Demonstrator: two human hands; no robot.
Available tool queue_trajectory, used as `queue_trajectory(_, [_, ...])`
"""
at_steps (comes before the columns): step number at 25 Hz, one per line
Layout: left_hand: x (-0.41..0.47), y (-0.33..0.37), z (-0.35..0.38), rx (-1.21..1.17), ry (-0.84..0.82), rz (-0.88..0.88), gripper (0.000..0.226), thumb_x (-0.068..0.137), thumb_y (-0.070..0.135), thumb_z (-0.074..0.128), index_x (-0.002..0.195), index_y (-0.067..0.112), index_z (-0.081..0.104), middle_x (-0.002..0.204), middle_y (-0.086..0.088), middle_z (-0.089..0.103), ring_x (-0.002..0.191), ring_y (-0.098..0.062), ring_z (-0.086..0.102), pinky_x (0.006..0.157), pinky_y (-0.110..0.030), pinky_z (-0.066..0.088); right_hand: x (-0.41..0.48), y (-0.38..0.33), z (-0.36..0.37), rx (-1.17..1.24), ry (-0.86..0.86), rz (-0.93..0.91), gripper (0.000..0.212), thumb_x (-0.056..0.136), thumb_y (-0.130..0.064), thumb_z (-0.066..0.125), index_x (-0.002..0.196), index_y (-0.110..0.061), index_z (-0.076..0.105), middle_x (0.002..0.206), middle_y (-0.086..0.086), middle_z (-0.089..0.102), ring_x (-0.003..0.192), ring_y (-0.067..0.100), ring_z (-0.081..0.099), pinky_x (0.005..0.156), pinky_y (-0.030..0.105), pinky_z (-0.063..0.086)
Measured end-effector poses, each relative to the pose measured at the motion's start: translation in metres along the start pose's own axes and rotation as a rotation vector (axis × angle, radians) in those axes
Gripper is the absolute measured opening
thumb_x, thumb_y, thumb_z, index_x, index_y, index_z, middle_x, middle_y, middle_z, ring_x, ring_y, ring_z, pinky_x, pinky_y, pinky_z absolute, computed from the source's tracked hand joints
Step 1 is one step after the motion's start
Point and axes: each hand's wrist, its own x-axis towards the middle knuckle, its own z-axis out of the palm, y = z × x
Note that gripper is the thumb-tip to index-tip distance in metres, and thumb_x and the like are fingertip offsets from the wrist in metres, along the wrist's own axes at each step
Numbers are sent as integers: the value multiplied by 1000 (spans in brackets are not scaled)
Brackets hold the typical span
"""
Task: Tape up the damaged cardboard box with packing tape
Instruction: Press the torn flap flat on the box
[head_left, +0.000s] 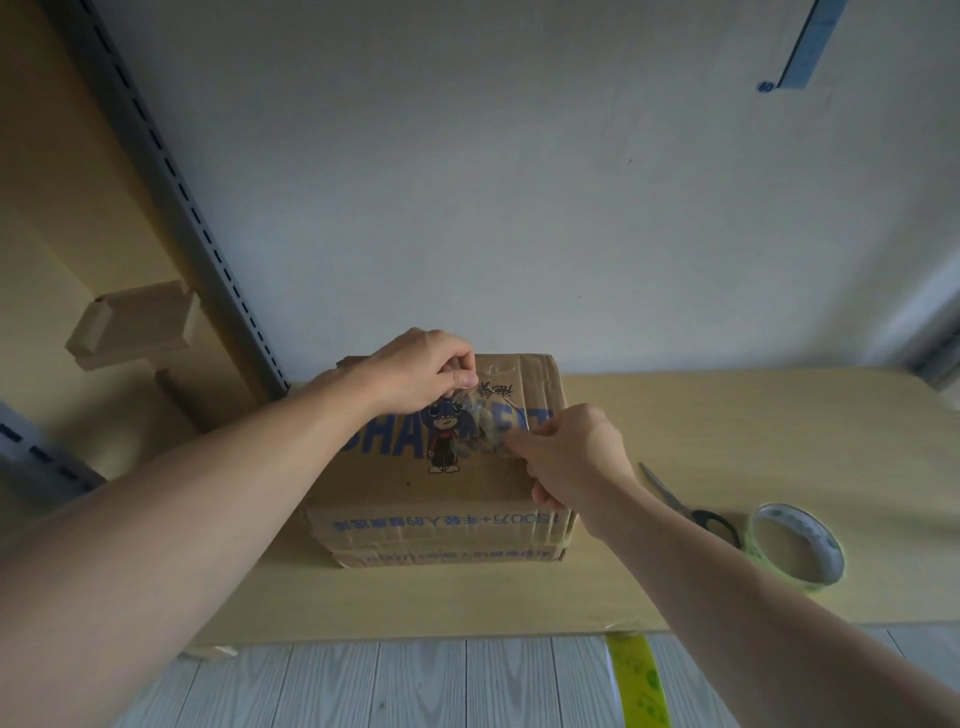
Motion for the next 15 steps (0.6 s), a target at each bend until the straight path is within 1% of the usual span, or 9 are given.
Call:
queue_trajectory(3, [-2, -1, 5, 34, 43, 51, 14, 102, 27, 58, 94, 17, 63, 71, 8, 59, 65, -7, 54, 62, -28, 39, 0, 0, 0, 2, -12, -5, 29, 92, -24, 70, 70, -6, 62, 51, 6, 60, 31, 10, 52, 36, 20, 44])
queue_trajectory(5, [-4, -2, 8, 38, 62, 79, 12, 102, 26, 59, 95, 16, 62, 68, 8, 56, 61, -7, 51, 59, -27, 37, -1, -1, -1, -6, -21, -8, 30, 92, -23, 70, 69, -6, 61, 50, 6, 60, 31, 11, 52, 37, 20, 46])
queue_trajectory(8, [-5, -7, 13, 35, 105, 95, 11, 101, 27, 60, 104, 18, 56, 67, 9, 54, 58, -5, 49, 56, -27, 35, -1, -2, -2, -37, -34, -17, 27, 91, -21, 70, 71, -4, 62, 48, 7, 61, 30, 12, 51, 36, 20, 46])
queue_trajectory(10, [-4, -12, 21, 48, 156, 118, 14, 101, 27, 59, 109, 18, 53, 66, 6, 54, 57, -10, 49, 56, -33, 39, -1, -2, -3, -38, -41, -17, 25, 91, -22, 71, 77, -2, 64, 50, 8, 62, 30, 12, 52, 36, 20, 45])
queue_trajectory(12, [-5, -14, 30, 79, 213, 151, 15, 101, 25, 59, 110, 14, 55, 71, 5, 55, 62, -14, 52, 63, -39, 47, 0, -2, -4, -41, -51, -28, 26, 90, -22, 72, 75, -2, 65, 51, 8, 63, 32, 12, 54, 37, 21, 46])
queue_trajectory(13, [-6, -15, 33, 85, 249, 156, 15, 101, 24, 59, 109, 13, 56, 77, 7, 55, 68, -13, 52, 67, -37, 48, 0, -2, -4, -43, -53, -34, 27, 91, -22, 71, 73, -2, 65, 51, 8, 63, 33, 13, 54, 38, 21, 47])
queue_trajectory(14, [-7, -16, 36, 83, 289, 138, 14, 100, 25, 60, 107, 13, 57, 82, 9, 51, 73, -10, 50, 68, -31, 45, 0, -1, -4, -43, -54, -37, 28, 91, -22, 71, 71, -3, 65, 51, 8, 63, 34, 13, 55, 39, 22, 48])
queue_trajectory(15, [-9, -17, 37, 69, 337, 102, 14, 99, 27, 61, 105, 15, 58, 84, 11, 47, 74, -6, 46, 67, -25, 39, 0, 0, -4, -39, -55, -37, 28, 91, -22, 71, 71, -3, 65, 52, 7, 63, 35, 14, 55, 39, 22, 49])
